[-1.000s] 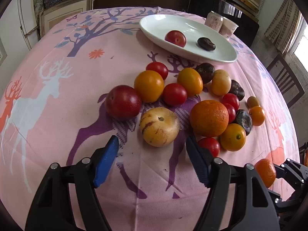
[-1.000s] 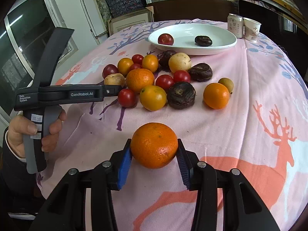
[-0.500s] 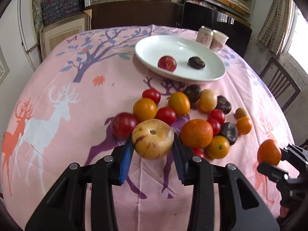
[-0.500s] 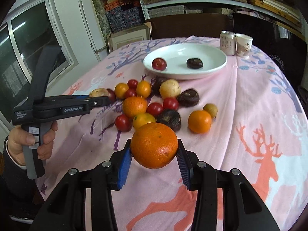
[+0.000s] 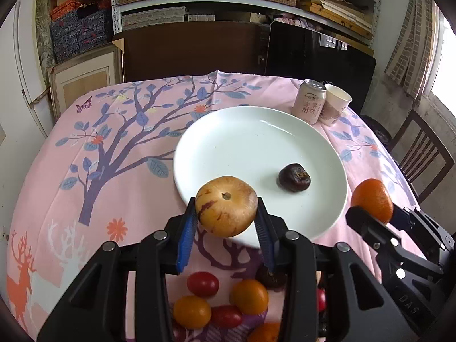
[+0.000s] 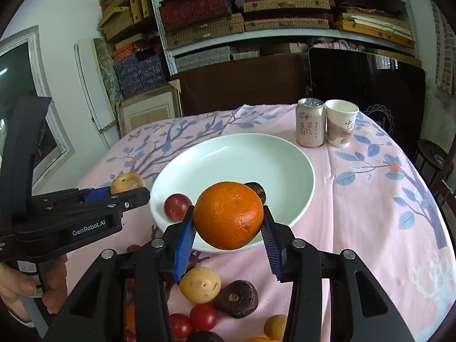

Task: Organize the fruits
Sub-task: 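Carry the orange and pepino onto the white plate and open both tools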

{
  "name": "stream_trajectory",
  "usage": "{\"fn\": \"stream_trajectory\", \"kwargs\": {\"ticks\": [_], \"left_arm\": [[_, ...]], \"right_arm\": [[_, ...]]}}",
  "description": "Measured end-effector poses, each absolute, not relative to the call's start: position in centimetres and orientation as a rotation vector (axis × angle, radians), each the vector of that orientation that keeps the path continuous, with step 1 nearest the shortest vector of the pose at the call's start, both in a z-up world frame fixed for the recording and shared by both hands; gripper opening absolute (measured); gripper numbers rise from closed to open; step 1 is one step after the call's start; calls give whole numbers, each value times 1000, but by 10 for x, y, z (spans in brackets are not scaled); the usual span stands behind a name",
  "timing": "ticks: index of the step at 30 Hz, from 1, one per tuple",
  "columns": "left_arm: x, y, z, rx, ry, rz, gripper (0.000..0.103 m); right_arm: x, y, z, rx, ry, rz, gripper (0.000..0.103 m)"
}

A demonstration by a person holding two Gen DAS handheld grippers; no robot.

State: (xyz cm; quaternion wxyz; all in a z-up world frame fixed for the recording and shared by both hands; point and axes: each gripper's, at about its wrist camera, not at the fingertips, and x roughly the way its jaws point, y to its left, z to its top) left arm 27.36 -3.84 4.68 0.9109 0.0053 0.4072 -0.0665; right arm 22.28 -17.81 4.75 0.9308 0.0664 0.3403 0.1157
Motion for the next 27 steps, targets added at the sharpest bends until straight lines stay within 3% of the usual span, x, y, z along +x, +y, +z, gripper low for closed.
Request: {"fn": "stream_trajectory", "kwargs": {"ticks": [10, 11, 12, 13, 14, 19, 27], "left_arm": [[316, -37, 8, -44, 869, -108, 39], [316, -36, 8, -47, 866, -109, 41], [317, -36, 9, -56, 862, -103, 58], [315, -35, 12, -62, 851, -86, 82], [311, -33, 16, -64, 825, -72, 87], [279, -26, 41, -21, 736, -72, 88], [213, 29, 35, 0, 775, -41, 90]], "right_arm": [[255, -163, 5, 138, 805, 247, 46], [256, -163, 3, 143, 819, 249, 51], [258, -164, 2, 150, 830, 265, 68], [256, -163, 5, 148, 816, 274, 79], [251, -163, 10, 139, 783, 260, 81], [235, -171, 28, 137, 726, 270, 82], [194, -197, 49, 184, 683, 301, 83]]}}
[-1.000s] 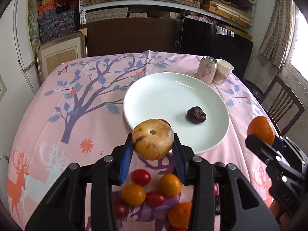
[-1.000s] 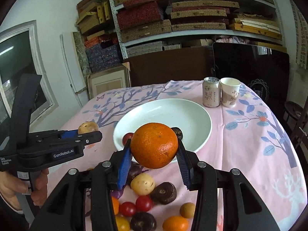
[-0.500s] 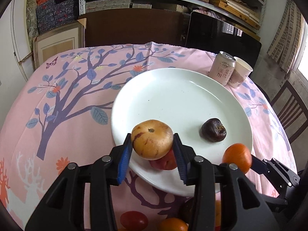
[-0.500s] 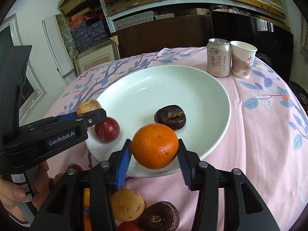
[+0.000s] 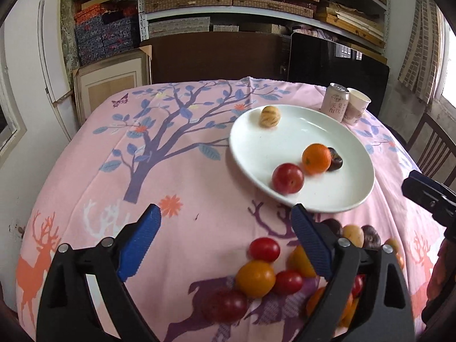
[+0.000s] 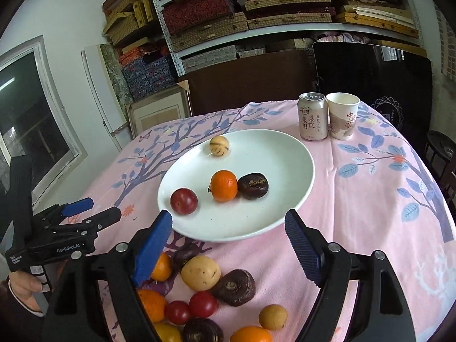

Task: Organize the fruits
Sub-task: 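Carry the orange and pepino onto the white plate and open both tools, then grasp another orange with the right tool while the left grasps a red plum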

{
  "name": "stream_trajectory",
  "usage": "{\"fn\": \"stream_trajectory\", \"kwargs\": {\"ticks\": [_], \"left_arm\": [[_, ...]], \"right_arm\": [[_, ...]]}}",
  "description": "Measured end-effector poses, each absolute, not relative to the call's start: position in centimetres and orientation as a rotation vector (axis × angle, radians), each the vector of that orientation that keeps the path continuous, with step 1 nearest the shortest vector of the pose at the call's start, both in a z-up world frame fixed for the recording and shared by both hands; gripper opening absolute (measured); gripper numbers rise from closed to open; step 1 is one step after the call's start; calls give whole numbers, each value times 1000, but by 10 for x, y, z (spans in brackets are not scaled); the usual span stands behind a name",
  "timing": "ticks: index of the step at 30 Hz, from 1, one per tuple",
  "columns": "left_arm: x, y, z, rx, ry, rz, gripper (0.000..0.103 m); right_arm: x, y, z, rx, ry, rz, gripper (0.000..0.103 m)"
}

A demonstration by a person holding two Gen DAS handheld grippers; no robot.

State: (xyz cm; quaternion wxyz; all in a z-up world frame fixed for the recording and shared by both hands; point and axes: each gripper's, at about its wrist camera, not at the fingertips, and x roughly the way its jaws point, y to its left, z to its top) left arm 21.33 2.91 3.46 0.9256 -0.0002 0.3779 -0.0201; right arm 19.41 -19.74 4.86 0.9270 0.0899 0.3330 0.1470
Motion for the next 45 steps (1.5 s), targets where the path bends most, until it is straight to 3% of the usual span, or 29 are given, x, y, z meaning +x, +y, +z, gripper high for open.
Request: {"fn": "stream_trajectory", "kwargs": {"ticks": [9, 17, 22, 26, 27, 35, 37, 41, 45], "left_arm": [[168, 57, 15, -36, 816, -69, 90], [156, 53, 2, -29, 843, -104, 90], [154, 52, 0, -30, 857, -125, 90], [155, 49, -2, -18, 876, -145, 90], [155, 48, -3, -14, 881, -149, 90], [161, 48, -17, 14, 939, -132, 90], [162, 46, -20, 19, 945, -139, 81], [166, 42, -25, 37, 936, -145, 75], [171, 34, -35, 61, 952, -177, 39]], "right_arm": [[118, -215, 30, 97, 705, 249, 83], [106, -199, -5, -53, 850, 207, 82], [122, -186, -19, -85, 926, 203, 54], [136, -185, -26, -77, 959, 172, 50], [138, -184, -25, -70, 954, 181, 40], [133, -196, -16, 31, 907, 215, 38], [131, -197, -17, 47, 904, 223, 38], [131, -196, -20, 64, 912, 242, 38], [129, -195, -18, 73, 901, 258, 38]]}}
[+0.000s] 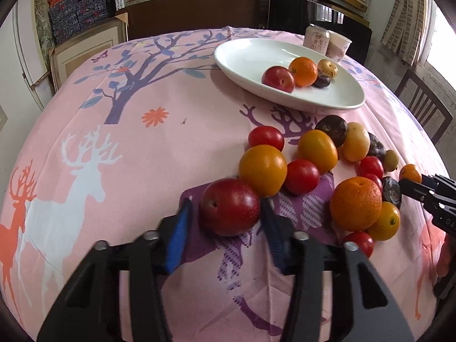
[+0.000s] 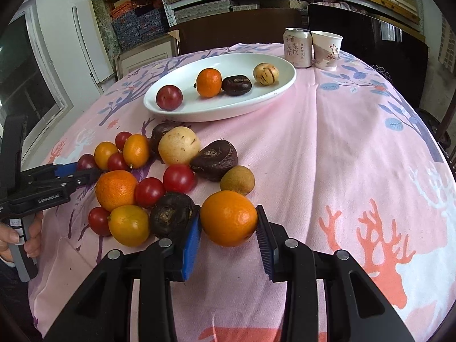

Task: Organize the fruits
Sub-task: 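Grasp another orange with the right tool while the left grasps a red plum, then lower the orange and red plum onto the plate and open both tools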

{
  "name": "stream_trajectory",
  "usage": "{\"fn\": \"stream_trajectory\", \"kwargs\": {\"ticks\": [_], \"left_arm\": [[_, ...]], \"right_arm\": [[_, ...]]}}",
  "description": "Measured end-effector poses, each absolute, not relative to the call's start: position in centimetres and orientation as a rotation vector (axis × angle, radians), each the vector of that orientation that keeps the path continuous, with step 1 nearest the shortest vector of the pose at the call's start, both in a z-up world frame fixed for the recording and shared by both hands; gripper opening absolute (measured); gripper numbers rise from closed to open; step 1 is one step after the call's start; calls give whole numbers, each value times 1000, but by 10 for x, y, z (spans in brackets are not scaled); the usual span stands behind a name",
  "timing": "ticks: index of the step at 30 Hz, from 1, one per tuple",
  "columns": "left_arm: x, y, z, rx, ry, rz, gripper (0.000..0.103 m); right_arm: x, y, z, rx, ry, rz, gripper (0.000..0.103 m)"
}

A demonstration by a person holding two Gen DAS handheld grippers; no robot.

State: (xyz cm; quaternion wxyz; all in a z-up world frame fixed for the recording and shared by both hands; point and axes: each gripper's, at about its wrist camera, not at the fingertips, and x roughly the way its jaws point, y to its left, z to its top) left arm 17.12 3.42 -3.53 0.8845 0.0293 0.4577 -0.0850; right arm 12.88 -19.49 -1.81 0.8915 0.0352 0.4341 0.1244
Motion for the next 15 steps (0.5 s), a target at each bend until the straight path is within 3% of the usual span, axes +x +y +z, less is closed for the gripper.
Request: {"fn": "stream_trajectory", "kwargs": {"ticks": [7, 15], "left_arm": [[167, 36, -27, 38, 919, -159, 39], [156, 30, 37, -25, 761, -182, 39]], "right_arm": [[117, -197, -6, 80, 856, 263, 38], [108, -196, 53, 31, 662, 283, 37]]}}
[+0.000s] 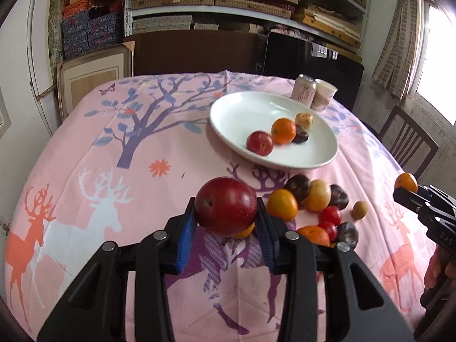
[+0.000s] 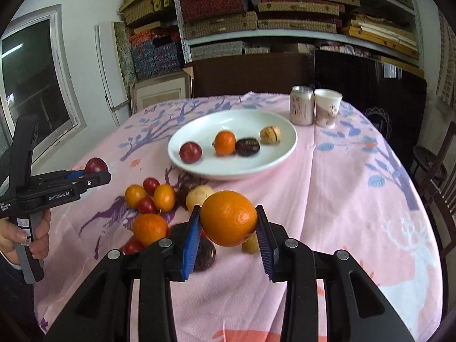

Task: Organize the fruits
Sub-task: 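Lower the orange and red plum onto the plate and open both tools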

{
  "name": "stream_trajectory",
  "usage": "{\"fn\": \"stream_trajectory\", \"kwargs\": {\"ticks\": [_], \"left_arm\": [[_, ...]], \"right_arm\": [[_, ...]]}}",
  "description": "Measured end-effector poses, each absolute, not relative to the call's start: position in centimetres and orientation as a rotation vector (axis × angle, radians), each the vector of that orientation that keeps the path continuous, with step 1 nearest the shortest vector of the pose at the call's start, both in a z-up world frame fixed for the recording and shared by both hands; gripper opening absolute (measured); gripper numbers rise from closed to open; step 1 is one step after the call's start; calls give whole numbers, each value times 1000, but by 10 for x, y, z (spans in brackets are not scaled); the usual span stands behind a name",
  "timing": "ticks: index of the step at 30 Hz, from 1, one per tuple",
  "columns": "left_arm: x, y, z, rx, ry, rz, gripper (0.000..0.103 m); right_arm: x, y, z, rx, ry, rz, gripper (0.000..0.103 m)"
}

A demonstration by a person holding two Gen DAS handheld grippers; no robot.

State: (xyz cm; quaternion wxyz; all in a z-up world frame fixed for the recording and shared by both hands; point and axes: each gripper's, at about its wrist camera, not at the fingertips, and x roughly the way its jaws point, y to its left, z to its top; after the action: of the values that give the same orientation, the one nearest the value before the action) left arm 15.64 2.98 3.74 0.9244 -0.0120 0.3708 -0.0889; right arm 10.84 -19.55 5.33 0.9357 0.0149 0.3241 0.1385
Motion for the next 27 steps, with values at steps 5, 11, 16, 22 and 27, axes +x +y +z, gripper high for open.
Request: {"fn": "stream_trajectory", "kwargs": {"ticks": [5, 11, 16, 22, 27], "left_arm": [[189, 6, 62, -7, 718, -206, 39], [251, -18, 51, -14, 760, -162, 39], [287, -25, 29, -41, 824, -131, 39], [311, -27, 10, -61, 867, -113, 39], [317, -26, 9, -78, 832, -72, 67]], "right_arm": [[131, -190, 83, 41, 548, 294, 37], [189, -178, 69, 66, 608, 296, 37], [233, -171, 37, 79, 730, 281, 38], [257, -160, 11, 26, 804, 250, 38], [260, -155, 6, 9, 808, 268, 50]]}}
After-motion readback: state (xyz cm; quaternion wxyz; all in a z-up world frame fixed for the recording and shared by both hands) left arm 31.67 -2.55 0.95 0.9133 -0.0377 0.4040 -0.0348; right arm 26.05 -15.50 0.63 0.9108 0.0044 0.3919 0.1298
